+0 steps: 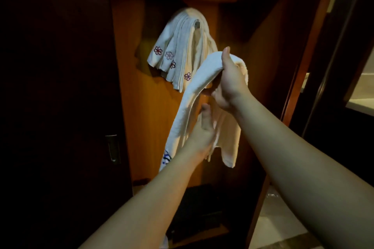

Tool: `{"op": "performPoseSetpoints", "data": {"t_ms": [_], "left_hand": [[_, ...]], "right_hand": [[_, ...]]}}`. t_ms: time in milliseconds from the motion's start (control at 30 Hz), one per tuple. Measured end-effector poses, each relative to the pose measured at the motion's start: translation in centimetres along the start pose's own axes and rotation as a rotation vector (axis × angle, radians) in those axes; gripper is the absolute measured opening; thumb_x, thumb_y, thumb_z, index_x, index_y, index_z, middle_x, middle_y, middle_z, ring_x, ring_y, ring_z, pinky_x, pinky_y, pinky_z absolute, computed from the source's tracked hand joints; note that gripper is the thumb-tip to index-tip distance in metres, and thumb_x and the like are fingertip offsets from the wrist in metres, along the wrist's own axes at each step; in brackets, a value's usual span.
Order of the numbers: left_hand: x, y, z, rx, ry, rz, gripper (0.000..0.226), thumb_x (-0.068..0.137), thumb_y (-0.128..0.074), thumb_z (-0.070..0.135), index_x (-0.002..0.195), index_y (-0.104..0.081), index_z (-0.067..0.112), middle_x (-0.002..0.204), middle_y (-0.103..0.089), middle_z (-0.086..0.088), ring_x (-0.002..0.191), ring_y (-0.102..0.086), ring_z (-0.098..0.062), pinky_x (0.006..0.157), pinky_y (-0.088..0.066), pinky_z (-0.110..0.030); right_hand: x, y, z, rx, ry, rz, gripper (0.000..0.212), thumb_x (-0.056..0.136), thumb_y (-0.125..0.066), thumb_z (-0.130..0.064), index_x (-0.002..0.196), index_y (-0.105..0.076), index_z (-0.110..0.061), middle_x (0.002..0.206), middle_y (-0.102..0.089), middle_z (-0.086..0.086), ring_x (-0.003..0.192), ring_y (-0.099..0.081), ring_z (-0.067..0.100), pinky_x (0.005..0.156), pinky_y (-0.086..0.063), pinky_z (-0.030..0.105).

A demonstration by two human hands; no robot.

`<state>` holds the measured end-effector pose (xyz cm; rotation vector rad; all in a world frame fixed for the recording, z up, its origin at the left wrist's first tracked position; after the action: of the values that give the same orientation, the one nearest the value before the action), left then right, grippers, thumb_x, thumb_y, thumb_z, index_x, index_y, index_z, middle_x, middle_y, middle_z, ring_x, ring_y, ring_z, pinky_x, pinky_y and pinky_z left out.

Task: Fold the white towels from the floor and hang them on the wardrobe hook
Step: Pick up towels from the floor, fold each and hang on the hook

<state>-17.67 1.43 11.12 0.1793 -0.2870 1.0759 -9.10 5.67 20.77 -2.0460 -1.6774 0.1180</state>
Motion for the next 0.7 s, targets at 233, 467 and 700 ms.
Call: {"op": "performPoseSetpoints", "data": {"t_ms": [233, 467, 700], "left_hand": [[4.8, 4.2, 2.4, -0.049, -0.105, 0.211, 0.070, 0.068, -0.013, 0.095, 0.119, -0.046, 0.062, 0.111, -0.050, 0.033, 0.118, -0.041, 0.001, 0.102, -0.027, -0.028], [10.0, 7.8, 5.0, -0.345, -0.228, 0.349, 0.055, 0.095, -0.039, 0.067, 0.134, -0.058, 0.032, 0.130, -0.066, 0.003, 0.126, -0.057, -0.015, 0.105, -0.046, -0.033], [17.7, 9.9, 7.3, -0.120, -0.166, 0.341, 0.080, 0.084, -0.037, 0.061, 0.145, -0.049, 0.011, 0.145, -0.054, -0.016, 0.137, -0.048, -0.031, 0.117, -0.033, -0.055]], "right_hand": [[1.2, 0.4, -1.0, -0.276, 0.169, 0.083, 0.087, 0.082, -0.046, -0.075, 0.147, -0.048, -0.017, 0.145, -0.054, 0.006, 0.128, -0.055, 0.026, 0.105, -0.049, 0.051], [4.5, 2.3, -1.8, -0.579, 0.226, 0.200, 0.099, 0.072, -0.037, -0.086, 0.146, -0.046, -0.020, 0.152, -0.044, 0.008, 0.145, -0.034, 0.027, 0.122, -0.021, 0.052], [11.6, 4.9, -3.9, -0.447, 0.191, 0.216, 0.080, 0.087, -0.049, -0.076, 0.146, -0.047, -0.022, 0.153, -0.041, 0.013, 0.139, -0.042, 0.031, 0.117, -0.034, 0.050]]}}
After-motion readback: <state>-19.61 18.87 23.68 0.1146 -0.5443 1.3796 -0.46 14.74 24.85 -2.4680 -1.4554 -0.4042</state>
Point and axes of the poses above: each hand's wrist, its own x-axis towards the middle knuckle, its own y-axis out of the back of the hand, z = x × y, the point moved 2 cm from there along x, towards the middle knuckle
